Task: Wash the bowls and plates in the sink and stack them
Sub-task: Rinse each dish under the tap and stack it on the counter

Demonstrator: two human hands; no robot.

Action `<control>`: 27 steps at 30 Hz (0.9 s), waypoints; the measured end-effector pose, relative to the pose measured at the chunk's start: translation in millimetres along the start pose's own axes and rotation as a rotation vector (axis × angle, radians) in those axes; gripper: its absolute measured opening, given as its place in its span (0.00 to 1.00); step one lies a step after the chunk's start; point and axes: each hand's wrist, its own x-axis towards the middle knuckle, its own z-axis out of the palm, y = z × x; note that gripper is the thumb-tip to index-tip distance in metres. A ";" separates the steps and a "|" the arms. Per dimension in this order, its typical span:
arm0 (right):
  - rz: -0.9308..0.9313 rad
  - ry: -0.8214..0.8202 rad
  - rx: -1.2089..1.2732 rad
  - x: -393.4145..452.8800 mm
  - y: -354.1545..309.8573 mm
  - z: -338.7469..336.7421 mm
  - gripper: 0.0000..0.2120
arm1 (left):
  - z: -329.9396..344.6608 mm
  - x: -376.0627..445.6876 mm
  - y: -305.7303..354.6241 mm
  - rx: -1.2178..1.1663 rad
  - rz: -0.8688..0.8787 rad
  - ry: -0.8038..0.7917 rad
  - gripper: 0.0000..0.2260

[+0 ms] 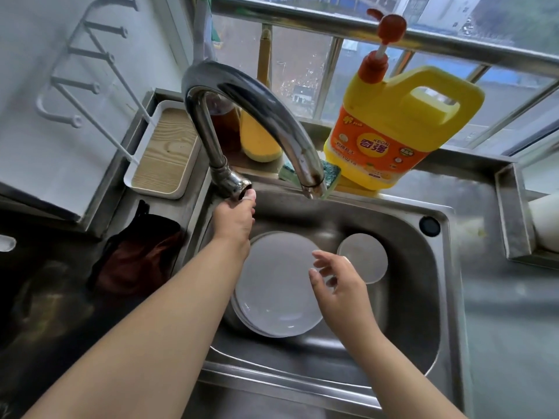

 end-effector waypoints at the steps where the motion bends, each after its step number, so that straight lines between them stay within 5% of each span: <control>1: 0.001 -0.005 -0.003 0.5 -0.6 0.2 0.14 | 0.5 0.7 -0.5 -0.013 0.011 0.010 0.05; 10: 0.140 -0.018 0.095 5.0 -2.7 1.3 0.11 | -7.8 4.6 -8.9 0.121 0.144 -0.029 0.09; 14: 0.414 -0.001 0.448 16.1 -15.7 10.0 0.08 | -21.6 1.6 -8.1 0.213 0.084 -0.138 0.09; 20: 0.819 0.088 1.299 46.7 -39.3 25.8 0.13 | -31.7 -35.2 -36.7 0.250 -0.112 -0.257 0.06; 27: 0.912 0.106 1.564 59.2 -47.9 25.7 0.16 | -22.9 -62.9 -41.0 0.059 -0.229 -0.355 0.11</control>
